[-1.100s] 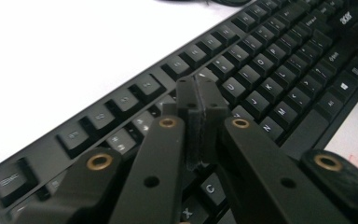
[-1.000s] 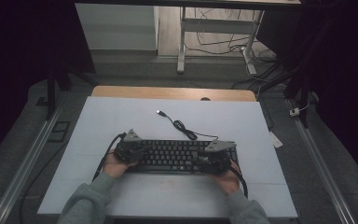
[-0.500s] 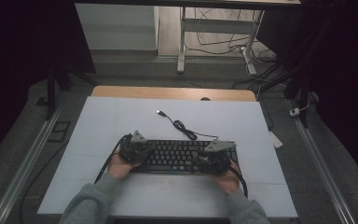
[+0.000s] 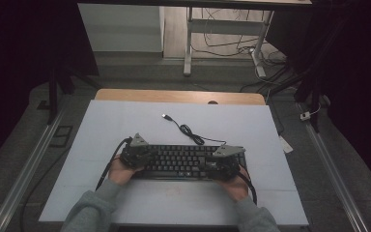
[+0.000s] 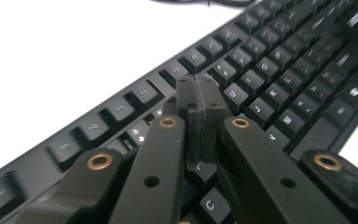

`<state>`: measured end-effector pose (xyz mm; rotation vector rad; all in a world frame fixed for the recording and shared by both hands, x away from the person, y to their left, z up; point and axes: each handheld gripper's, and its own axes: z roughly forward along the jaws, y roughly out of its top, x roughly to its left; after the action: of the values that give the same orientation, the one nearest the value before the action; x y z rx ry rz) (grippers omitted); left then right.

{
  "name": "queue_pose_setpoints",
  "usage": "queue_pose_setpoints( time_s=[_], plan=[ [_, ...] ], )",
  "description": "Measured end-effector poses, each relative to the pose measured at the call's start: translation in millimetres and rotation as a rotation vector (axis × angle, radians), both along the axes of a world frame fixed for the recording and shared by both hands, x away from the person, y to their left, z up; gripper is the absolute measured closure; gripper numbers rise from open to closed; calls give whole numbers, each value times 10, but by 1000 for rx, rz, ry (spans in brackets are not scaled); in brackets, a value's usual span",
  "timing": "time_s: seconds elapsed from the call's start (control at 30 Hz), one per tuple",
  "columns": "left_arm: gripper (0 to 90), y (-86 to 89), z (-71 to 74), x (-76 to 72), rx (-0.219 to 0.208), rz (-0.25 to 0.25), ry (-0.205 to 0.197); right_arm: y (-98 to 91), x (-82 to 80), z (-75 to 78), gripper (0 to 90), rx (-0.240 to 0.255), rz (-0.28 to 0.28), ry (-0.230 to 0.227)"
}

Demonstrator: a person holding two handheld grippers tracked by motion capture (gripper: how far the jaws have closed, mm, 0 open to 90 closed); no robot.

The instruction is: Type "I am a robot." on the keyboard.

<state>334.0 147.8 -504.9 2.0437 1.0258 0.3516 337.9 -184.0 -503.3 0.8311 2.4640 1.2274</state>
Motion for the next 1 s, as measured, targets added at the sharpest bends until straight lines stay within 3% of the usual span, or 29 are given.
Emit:
queue_pose_setpoints(
  time_s=[0.1,0.2,0.33,0.77,0.87,1.0],
  plan=[
    [744,118,58,-61,-28,27,-5,4,-2,-2,511,1,1,-1],
    [566,233,80,-144,-29,64,0,10,-3,-2,509,5,1,3],
    [442,377,76,-271,-33,108,9,9,6,-1,505,5,0,3],
    [356,673,-35,-646,-21,148,25,69,26,25,475,10,14,6],
    [352,698,-65,-686,-16,150,32,116,30,37,473,11,15,-1],
    [350,706,-104,-692,-5,145,41,176,37,52,539,11,30,1]
  ],
)
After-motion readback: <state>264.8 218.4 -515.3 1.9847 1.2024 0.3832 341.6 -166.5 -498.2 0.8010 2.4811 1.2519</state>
